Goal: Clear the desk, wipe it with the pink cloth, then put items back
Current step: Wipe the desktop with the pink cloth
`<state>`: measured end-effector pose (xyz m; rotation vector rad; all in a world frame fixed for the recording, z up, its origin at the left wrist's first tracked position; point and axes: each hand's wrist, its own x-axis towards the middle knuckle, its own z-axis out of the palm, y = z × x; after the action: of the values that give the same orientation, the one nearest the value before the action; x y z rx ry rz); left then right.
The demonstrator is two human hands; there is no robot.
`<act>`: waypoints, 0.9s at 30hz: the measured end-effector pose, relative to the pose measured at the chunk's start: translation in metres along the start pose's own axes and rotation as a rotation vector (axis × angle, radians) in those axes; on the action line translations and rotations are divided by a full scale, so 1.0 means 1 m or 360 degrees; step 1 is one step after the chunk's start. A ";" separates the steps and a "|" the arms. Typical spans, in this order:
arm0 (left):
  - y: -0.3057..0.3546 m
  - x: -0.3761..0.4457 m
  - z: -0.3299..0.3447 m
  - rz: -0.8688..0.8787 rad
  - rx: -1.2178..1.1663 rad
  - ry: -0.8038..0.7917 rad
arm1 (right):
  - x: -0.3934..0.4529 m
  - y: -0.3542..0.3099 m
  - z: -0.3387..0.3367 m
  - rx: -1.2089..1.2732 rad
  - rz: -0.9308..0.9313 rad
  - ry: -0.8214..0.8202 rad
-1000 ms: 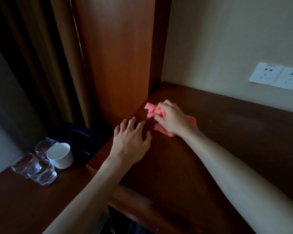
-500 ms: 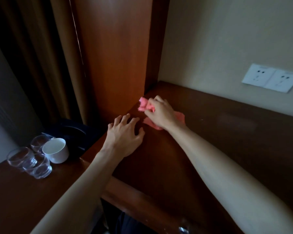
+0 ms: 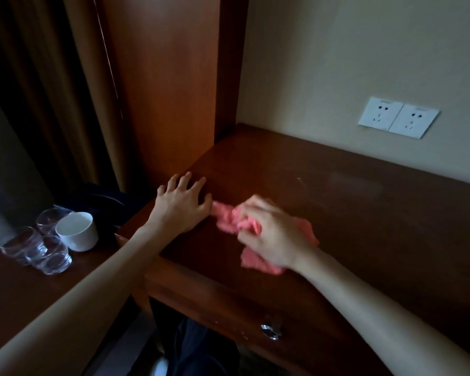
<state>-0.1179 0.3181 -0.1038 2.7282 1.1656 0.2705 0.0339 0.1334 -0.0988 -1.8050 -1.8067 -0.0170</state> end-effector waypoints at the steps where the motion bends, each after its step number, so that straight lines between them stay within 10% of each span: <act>1: -0.001 0.001 0.000 -0.0004 0.0005 -0.0014 | 0.021 0.018 0.005 -0.0043 0.0050 0.0054; 14: -0.003 0.009 -0.002 -0.0010 -0.0082 0.0003 | 0.234 0.164 0.029 -0.0412 0.0647 0.0186; 27: 0.024 -0.012 -0.021 0.0193 0.0200 0.0160 | 0.001 0.000 -0.003 -0.0171 0.0156 0.0152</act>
<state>-0.1140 0.2950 -0.0791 2.9314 1.0774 0.3656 0.0354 0.1330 -0.0959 -1.9318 -1.6778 -0.1627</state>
